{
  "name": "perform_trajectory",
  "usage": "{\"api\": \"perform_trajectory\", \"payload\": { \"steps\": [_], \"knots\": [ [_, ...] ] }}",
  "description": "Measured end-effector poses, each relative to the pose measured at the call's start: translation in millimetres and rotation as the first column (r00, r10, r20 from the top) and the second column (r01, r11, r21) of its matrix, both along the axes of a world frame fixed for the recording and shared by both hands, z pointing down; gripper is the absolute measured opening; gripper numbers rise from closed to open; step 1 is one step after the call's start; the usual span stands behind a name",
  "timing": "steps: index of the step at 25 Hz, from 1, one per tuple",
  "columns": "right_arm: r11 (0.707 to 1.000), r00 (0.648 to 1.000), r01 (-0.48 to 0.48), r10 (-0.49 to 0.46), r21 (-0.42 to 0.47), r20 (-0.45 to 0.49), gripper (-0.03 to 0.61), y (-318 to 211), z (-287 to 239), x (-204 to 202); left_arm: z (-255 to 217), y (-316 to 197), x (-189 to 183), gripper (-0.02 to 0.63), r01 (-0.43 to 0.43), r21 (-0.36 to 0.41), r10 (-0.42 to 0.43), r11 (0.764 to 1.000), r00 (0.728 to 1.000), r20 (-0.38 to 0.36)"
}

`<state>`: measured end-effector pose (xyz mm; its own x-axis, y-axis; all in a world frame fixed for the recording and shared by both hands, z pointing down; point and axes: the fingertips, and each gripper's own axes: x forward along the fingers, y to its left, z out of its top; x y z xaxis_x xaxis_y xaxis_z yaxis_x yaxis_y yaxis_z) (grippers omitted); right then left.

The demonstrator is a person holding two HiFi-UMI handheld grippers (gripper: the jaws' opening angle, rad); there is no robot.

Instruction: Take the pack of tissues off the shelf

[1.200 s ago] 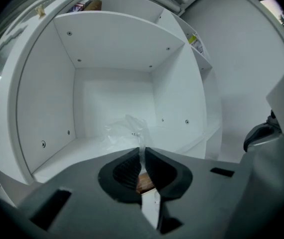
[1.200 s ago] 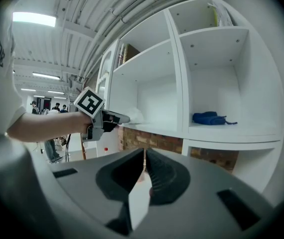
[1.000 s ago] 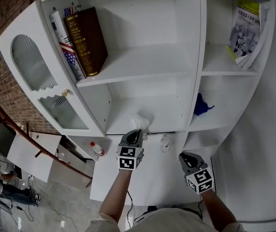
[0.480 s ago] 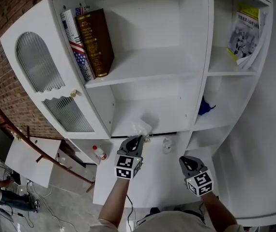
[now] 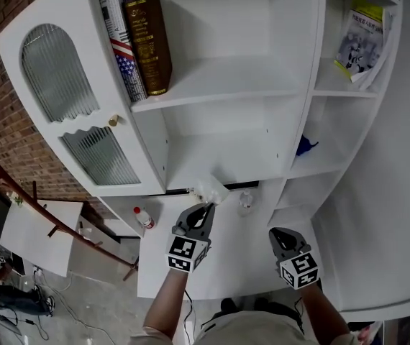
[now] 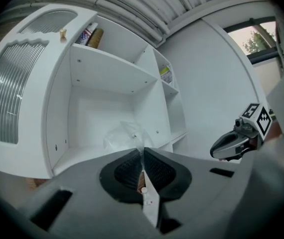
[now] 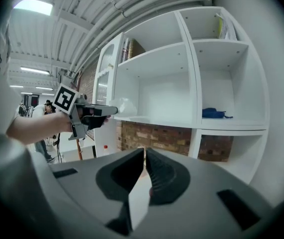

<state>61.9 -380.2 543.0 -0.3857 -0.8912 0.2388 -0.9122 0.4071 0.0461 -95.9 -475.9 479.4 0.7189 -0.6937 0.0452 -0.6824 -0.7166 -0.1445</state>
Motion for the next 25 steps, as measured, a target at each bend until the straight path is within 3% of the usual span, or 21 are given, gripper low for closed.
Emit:
{"api": "perform_trajectory", "payload": {
  "steps": [10,25],
  "knots": [
    [1.000,1.000,0.023,-0.023,0.004,-0.006,0.034,31,-2,-4,12,54,-1,0.029,-0.035,0.008,0.035,0.999,0.999,-0.011],
    [0.995,0.995,0.095,-0.095,0.034,0.014,0.034,102,-5,13,25,149,12,0.029,0.061,-0.022,-0.061,0.998,0.998,0.010]
  ]
}}
